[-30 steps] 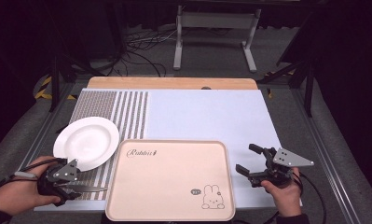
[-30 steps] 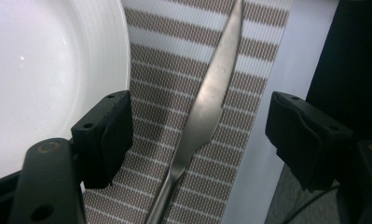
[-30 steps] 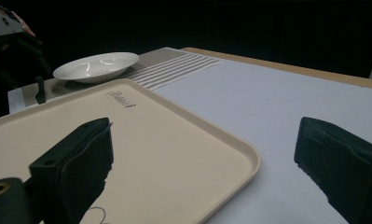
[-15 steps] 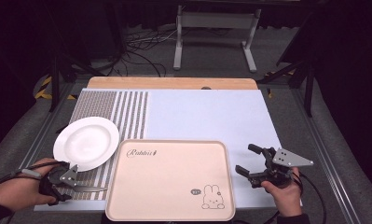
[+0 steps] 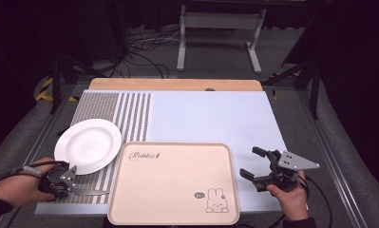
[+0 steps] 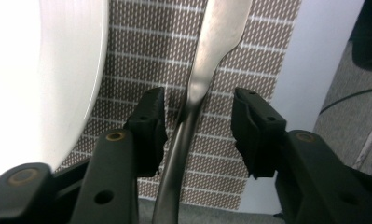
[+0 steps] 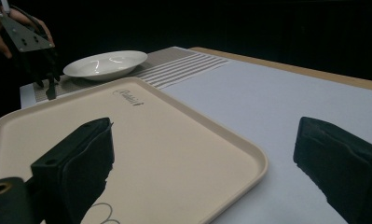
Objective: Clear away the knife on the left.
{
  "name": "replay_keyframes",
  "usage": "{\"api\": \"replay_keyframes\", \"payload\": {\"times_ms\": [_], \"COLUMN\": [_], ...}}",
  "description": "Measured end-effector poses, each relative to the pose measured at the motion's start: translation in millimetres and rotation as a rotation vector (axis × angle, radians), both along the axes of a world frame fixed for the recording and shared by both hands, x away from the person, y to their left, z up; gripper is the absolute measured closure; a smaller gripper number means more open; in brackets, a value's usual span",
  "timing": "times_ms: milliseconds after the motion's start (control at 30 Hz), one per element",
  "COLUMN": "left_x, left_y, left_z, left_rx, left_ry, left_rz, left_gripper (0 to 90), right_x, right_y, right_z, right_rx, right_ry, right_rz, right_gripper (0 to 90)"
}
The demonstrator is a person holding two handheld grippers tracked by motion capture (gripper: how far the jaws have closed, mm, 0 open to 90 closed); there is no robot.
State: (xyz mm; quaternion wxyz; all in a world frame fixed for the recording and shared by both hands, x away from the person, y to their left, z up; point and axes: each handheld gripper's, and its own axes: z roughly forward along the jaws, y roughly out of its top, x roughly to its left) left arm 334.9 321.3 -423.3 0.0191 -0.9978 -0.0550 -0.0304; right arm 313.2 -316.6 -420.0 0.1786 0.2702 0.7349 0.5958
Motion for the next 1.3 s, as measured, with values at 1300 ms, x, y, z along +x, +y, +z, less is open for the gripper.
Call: {"api": "replay_keyframes", "payload": {"times_ms": [1300], "left_x": [-7.4], "left_y": [2.1], "left_z": [0.4], "left_rx": [0.02], "left_ry": [-0.043], "left_rz": [-0.077], "left_gripper": [80.2], "right_x": [-1.7], "right_y": [0.1], "right_z": [2.1], "right_rx": [0.004], "right_ry": [-0.013], "right_rz": [-0.004], "right_gripper": [7.0]}}
